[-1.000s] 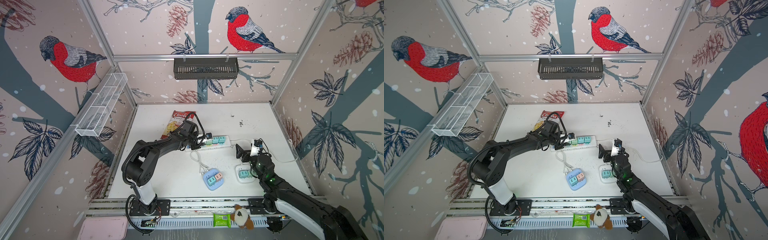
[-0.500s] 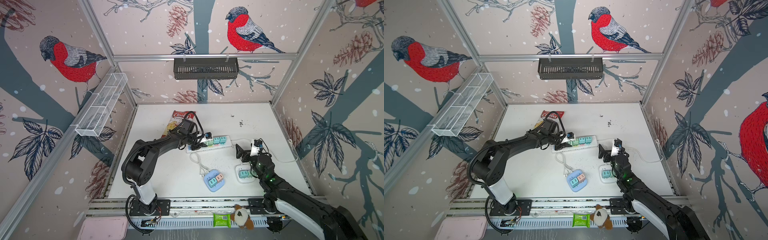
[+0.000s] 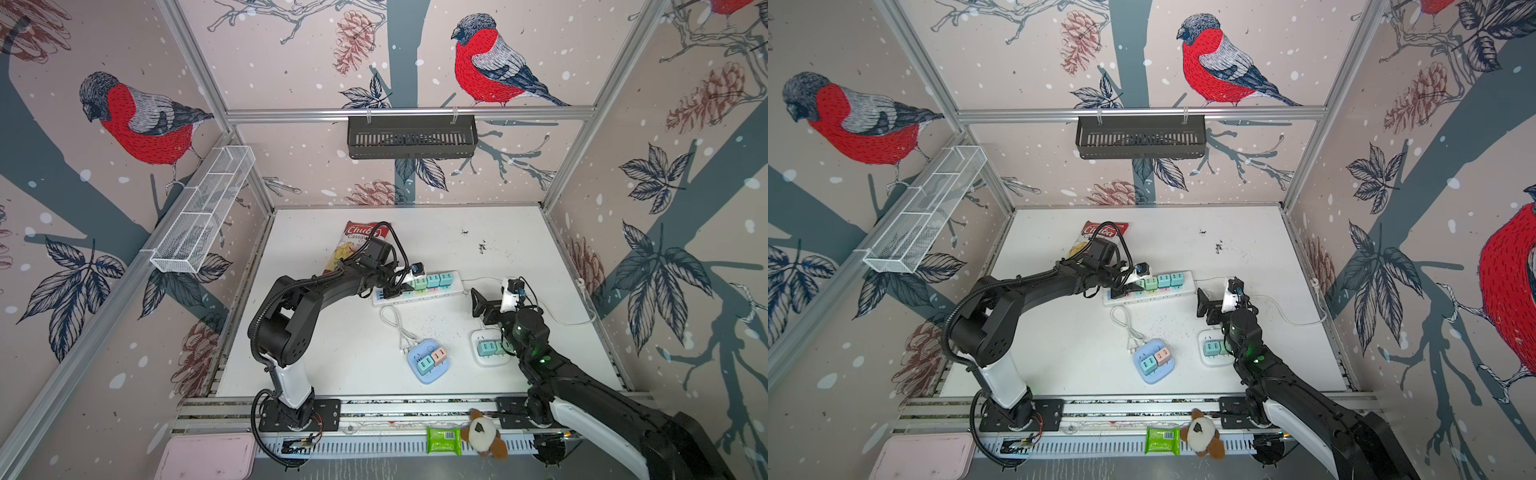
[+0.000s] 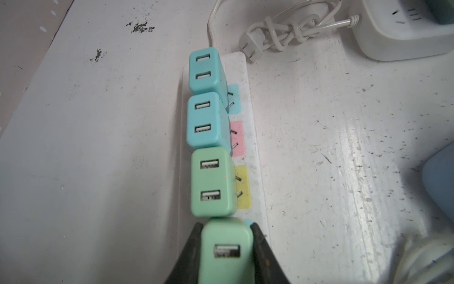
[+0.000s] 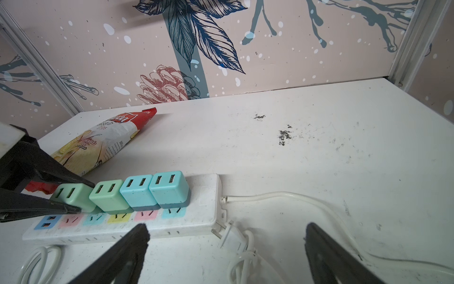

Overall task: Insert the plug
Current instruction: 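Lower the green charger with the left gripper into the socket beside the others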

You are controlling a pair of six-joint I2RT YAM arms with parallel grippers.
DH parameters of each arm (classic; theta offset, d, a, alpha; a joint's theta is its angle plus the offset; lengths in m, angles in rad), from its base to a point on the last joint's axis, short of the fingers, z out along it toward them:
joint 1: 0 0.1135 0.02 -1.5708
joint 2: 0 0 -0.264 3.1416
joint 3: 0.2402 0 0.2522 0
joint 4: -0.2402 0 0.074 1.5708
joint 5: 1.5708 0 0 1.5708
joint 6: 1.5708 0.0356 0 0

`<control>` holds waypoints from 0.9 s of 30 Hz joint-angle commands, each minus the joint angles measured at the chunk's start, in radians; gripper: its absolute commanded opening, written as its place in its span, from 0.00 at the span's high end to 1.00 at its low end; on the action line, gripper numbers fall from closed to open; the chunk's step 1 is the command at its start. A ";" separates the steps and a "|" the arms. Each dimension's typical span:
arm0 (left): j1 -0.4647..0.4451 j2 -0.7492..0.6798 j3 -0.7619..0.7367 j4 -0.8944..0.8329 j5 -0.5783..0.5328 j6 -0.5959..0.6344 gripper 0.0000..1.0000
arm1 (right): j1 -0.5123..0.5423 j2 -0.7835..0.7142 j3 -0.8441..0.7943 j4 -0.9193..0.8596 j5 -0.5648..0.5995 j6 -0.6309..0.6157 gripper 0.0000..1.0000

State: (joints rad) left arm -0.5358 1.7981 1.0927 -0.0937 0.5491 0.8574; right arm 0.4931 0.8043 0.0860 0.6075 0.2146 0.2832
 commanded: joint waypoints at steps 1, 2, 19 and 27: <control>0.003 0.013 0.009 -0.008 -0.001 0.003 1.00 | 0.000 0.000 0.004 0.031 -0.004 -0.007 0.01; 0.005 0.015 0.009 -0.008 -0.003 0.003 1.00 | -0.001 -0.001 0.005 0.031 -0.004 -0.007 0.00; 0.030 0.115 0.160 -0.212 0.012 -0.078 1.00 | -0.002 -0.002 0.003 0.032 -0.004 -0.006 0.01; 0.028 0.166 0.226 -0.260 0.080 -0.204 1.00 | -0.005 -0.018 -0.004 0.033 -0.001 -0.001 0.00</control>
State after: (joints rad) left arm -0.5064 1.9522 1.3117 -0.2848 0.6010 0.7212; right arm 0.4904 0.7929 0.0853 0.6083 0.2108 0.2832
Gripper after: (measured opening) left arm 0.289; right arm 0.995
